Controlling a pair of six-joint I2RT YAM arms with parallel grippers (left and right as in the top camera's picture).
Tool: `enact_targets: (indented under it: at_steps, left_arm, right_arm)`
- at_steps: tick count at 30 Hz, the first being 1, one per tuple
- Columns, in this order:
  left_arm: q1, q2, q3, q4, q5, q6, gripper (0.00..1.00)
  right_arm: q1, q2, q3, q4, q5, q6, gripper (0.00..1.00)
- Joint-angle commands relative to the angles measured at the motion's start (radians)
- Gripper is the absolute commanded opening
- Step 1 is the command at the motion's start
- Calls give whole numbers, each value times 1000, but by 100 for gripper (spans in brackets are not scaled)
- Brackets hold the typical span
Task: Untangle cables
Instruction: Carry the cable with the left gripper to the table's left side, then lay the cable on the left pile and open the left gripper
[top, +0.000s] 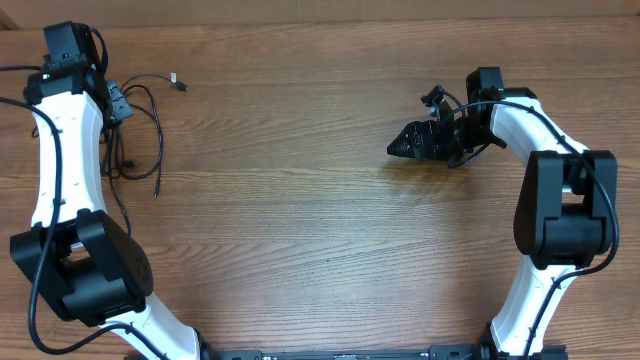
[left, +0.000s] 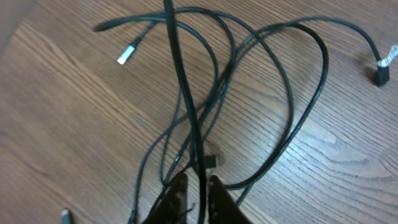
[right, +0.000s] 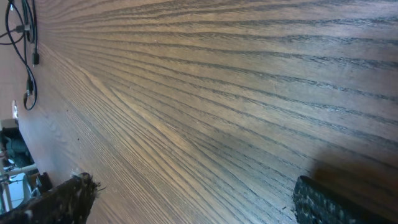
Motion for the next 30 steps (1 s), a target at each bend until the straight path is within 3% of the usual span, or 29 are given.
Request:
enact_targets:
  at_steps: [1, 7, 9, 12, 16, 30]
  left_arm:
    - [0, 7, -37, 20, 67, 14, 16]
    - [0, 11, -40, 23, 101, 14, 18]
    - [0, 11, -40, 23, 101, 14, 26]
    - [0, 11, -40, 23, 103, 14, 47]
    - [0, 11, -42, 23, 170, 14, 58]
    - [-1, 11, -144, 85, 290, 14, 69]
  right_arm:
    - [5, 12, -3, 4, -5, 2, 100]
    - [5, 12, -3, 4, -5, 3, 100]
    - [5, 12, -3, 4, -5, 2, 100]
    - [5, 12, -3, 4, -5, 3, 100]
    - [5, 12, -3, 4, -5, 3, 100]
    - [5, 12, -3, 4, -5, 2, 100]
